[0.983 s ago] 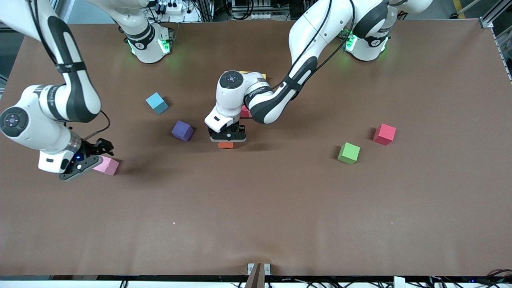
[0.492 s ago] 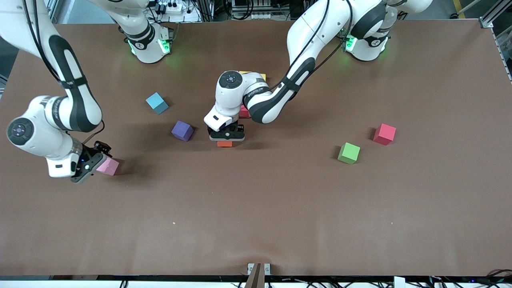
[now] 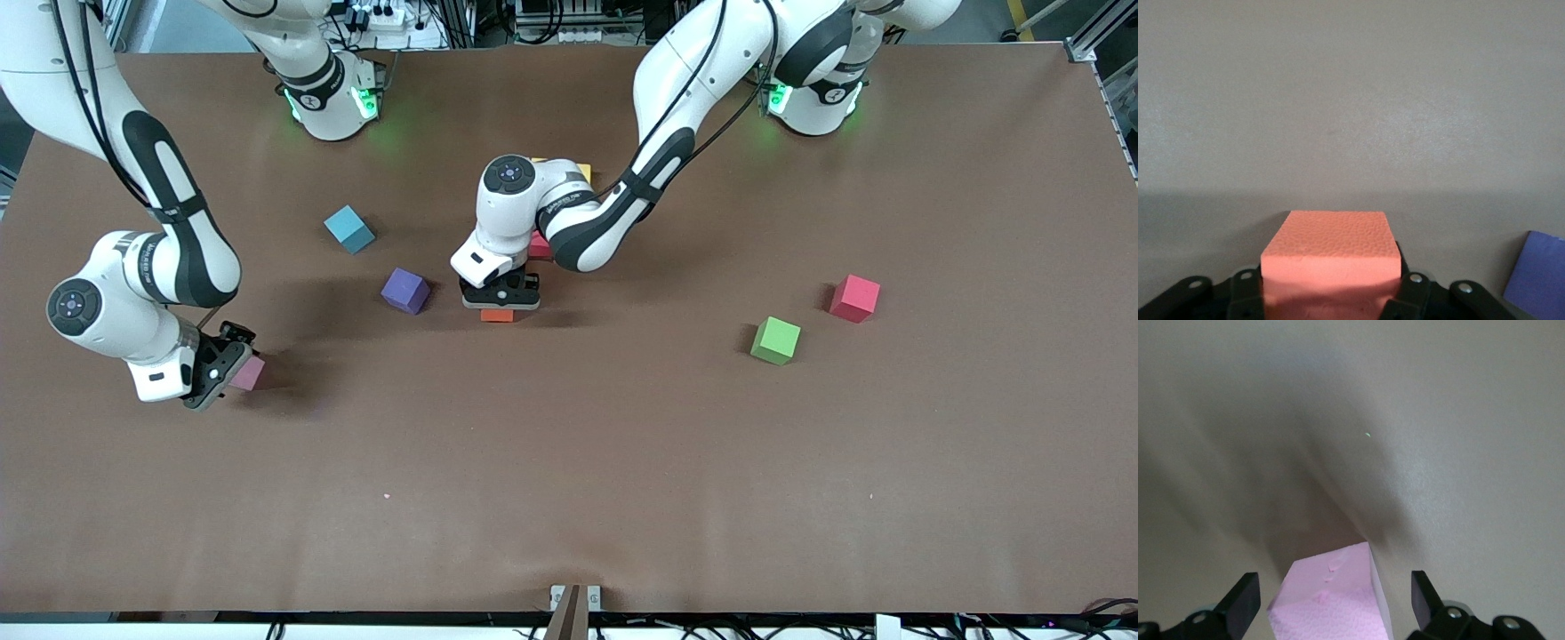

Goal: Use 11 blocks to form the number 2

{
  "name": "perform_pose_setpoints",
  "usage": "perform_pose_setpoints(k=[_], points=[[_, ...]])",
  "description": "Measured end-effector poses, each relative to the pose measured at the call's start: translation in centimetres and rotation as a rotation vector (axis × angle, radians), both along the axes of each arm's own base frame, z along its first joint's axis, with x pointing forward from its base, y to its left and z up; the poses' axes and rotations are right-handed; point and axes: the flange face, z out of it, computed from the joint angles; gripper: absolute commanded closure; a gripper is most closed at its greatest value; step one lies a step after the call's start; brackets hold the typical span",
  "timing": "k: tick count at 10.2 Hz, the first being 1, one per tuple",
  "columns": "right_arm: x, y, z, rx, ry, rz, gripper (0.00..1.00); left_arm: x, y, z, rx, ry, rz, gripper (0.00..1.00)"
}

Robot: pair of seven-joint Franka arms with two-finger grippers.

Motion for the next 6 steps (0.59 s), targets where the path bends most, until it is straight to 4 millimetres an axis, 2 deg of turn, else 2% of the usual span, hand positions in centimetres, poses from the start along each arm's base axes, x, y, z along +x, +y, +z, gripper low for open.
perform_pose_setpoints(k=[2,5,6], points=[[0.0,-0.4,0.0,-0.001,0.000,0.097,0.00,0.0,0.0,0.0,-0.001,0.000,0.000,0.00],[-0.4,-2.0,-1.2,0.005,0.019,0.163,0.00,0.3,-0.3,0.9,-0.018,-0.011,0.002,0.00],[-0.4,-1.9,-1.6,0.007,0.023,0.178,0.10,0.4,-0.5,1.6,-0.029,-0.016,0.008,0.00]])
